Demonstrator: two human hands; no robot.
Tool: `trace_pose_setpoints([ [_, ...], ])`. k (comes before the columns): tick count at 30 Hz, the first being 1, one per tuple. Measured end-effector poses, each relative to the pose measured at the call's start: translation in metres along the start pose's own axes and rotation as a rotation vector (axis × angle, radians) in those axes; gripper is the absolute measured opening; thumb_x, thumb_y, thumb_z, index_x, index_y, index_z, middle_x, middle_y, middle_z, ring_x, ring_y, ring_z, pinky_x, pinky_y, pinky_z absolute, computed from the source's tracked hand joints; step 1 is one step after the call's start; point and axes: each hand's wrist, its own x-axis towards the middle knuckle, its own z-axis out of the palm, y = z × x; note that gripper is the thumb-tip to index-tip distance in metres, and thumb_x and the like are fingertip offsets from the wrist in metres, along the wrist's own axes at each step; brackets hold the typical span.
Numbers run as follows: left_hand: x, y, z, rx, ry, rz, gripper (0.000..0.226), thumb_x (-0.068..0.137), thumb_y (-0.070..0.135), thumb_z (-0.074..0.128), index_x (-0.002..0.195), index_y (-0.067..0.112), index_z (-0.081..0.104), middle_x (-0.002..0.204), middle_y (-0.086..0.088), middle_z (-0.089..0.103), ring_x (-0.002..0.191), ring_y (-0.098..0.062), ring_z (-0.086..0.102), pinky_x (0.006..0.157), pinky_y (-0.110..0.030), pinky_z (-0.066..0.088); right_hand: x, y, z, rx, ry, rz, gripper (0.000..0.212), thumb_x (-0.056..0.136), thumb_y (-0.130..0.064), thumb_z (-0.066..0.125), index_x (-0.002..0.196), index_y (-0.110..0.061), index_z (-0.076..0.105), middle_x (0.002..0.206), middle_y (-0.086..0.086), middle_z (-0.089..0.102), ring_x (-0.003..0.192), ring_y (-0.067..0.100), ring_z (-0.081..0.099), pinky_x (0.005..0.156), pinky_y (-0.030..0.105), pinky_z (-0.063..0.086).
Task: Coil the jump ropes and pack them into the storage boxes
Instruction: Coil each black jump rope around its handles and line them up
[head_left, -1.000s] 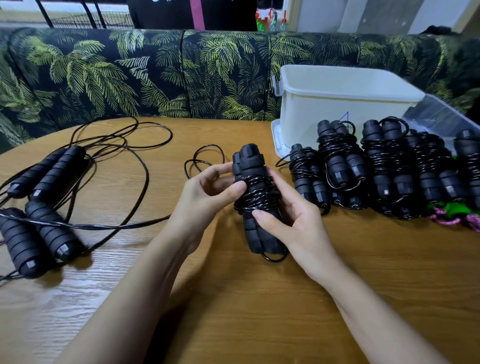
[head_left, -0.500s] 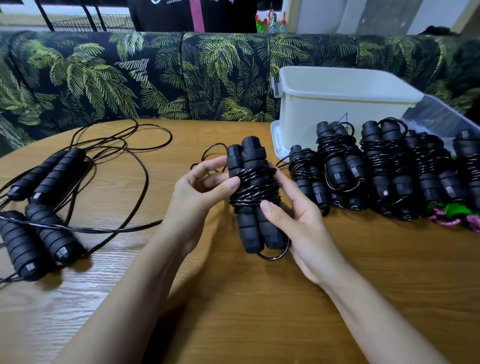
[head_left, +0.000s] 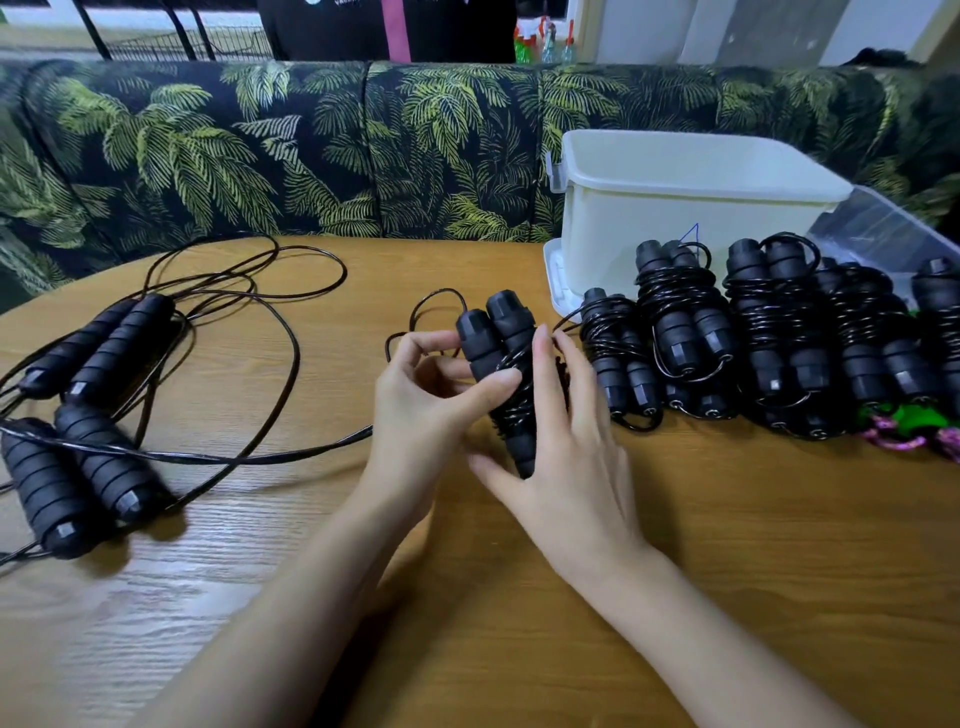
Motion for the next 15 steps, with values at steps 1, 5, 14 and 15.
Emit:
trace_pose_setpoints([
  [1,0.000,0.001,0.000,0.005,-0.017,0.003,0.053,0.067,0.008,0.086,0.110,0.010,0.055,0.068,0.014,0.068,0.068,-0.003,0.061,0.065,-0.018,0.051,0.001,0.001,0.000,-0.044,0.044,-0.015,0.103,0.074,-0.055,0.068,0.155,-0.015,0.020,0.153,0.011,0.035,0.135,0.029,0.045,0.073,0.035,0.058],
  [5,0.001,0.003,-0.003,0.018,-0.070,0.024,0.050,0.064,0.014,0.081,0.109,0.016,0.059,0.080,0.009,0.073,0.076,-0.005,0.065,0.069,-0.021,0.053,0.002,0.012,0.002,0.148,0.071,0.019,0.097,0.078,-0.038,0.078,0.155,-0.015,0.024,0.152,0.008,0.037,0.139,0.023,0.041,0.091,0.027,0.050],
  [14,0.007,-0.002,-0.010,0.067,-0.128,0.090,0.042,0.071,0.014,0.077,0.111,0.018,0.066,0.090,0.001,0.075,0.084,-0.013,0.067,0.081,-0.029,0.055,0.007,0.019,-0.006,0.601,-0.074,0.166,0.094,0.077,-0.024,0.083,0.154,-0.018,0.029,0.135,-0.012,0.050,0.124,-0.022,0.035,0.098,-0.001,0.025],
  [15,0.007,-0.003,-0.011,0.052,-0.117,0.089,0.040,0.071,0.014,0.078,0.110,0.017,0.066,0.089,0.000,0.075,0.085,-0.014,0.068,0.082,-0.029,0.056,0.007,0.019,-0.007,0.642,-0.093,0.178,0.095,0.075,-0.028,0.082,0.153,-0.020,0.029,0.133,-0.019,0.049,0.125,-0.018,0.038,0.099,0.001,0.027],
])
